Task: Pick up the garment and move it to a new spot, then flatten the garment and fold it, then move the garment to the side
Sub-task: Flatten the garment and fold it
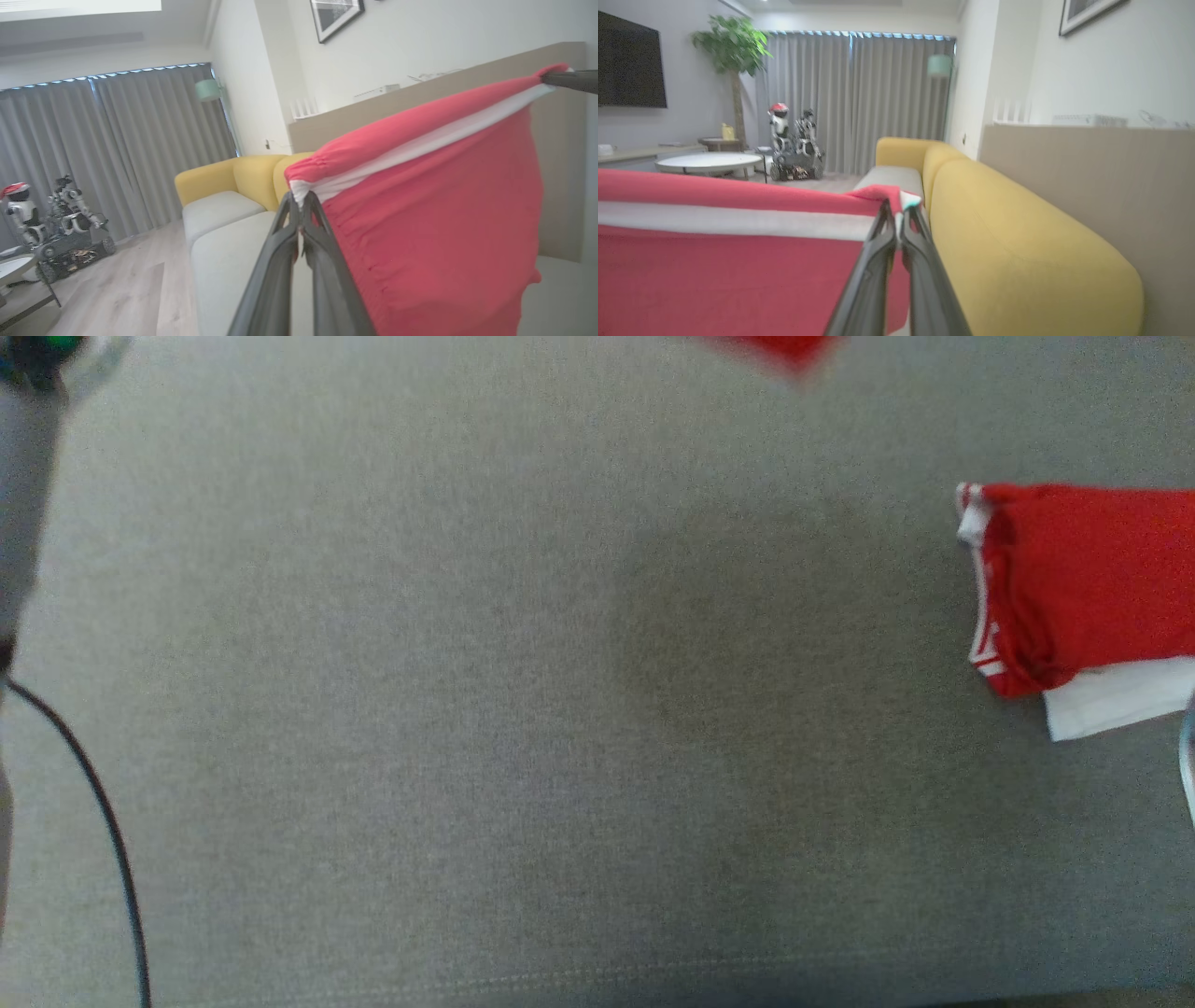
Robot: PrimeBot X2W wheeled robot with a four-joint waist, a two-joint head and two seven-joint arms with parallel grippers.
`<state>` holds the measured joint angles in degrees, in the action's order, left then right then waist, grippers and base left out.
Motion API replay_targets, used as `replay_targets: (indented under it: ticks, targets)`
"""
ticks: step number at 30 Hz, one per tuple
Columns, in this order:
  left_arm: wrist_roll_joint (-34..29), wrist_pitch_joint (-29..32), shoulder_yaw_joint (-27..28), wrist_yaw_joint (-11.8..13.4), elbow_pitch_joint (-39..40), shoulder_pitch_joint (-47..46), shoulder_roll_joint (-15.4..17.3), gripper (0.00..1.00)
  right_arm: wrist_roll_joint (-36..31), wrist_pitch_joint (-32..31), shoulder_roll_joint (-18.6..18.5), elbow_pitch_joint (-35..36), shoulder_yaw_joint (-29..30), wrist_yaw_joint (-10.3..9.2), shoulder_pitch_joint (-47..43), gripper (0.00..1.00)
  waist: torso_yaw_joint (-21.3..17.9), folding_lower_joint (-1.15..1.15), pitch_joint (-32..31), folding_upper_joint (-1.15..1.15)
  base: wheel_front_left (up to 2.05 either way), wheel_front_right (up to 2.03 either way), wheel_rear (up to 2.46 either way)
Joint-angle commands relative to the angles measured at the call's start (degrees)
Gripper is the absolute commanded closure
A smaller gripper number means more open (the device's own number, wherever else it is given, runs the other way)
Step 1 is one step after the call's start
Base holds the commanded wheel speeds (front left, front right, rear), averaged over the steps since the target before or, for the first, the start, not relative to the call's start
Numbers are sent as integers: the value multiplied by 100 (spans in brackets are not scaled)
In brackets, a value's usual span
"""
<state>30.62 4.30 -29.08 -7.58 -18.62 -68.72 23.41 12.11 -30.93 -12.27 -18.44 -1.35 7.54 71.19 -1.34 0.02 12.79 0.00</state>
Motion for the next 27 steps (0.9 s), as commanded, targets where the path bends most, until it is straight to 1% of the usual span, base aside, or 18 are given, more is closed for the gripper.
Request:
replay_targets:
  ticks: [1,3,5,7,10,16,20,23,27]
  targets:
    - [-199,-455,254,19,-323,-579,170,100,-269,711,190,-278,53,-5,470,100,69,-2,525,0,0,0,0]
    - [-355,-965,243,17,-795,-901,69,100,-470,1485,356,-803,230,-5,791,100,108,-2,618,0,0,0,0]
    - [-408,-1404,202,15,-1207,-1059,-42,100,-631,2108,498,-1269,398,-5,951,100,149,-2,696,0,0,0,0]
    - [-424,-1648,68,13,-1541,-1063,-142,100,-708,2482,605,-1761,530,-5,949,100,194,-2,760,0,0,0,0]
    - [-341,-1810,-315,11,-1864,-826,-241,100,-752,2762,720,-2432,432,-5,680,100,261,-2,827,0,0,0,0]
    - [-37,-1917,-1164,10,-2122,28,-292,100,-618,3040,802,-3532,-77,-5,-162,100,382,-2,851,0,0,0,0]
    - [165,-1927,-1676,10,-2054,723,-245,100,-562,2970,802,-4153,-589,-5,-689,100,425,-2,729,0,0,0,0]
    - [283,-1928,-2024,10,-1906,1206,-191,100,-383,2861,714,-4457,-943,-5,-968,100,447,-2,573,0,0,0,0]
    - [375,-1929,-2282,9,-1702,1727,-116,100,-78,2641,530,-4636,-1506,-5,-1282,100,447,-2,303,0,0,0,0]
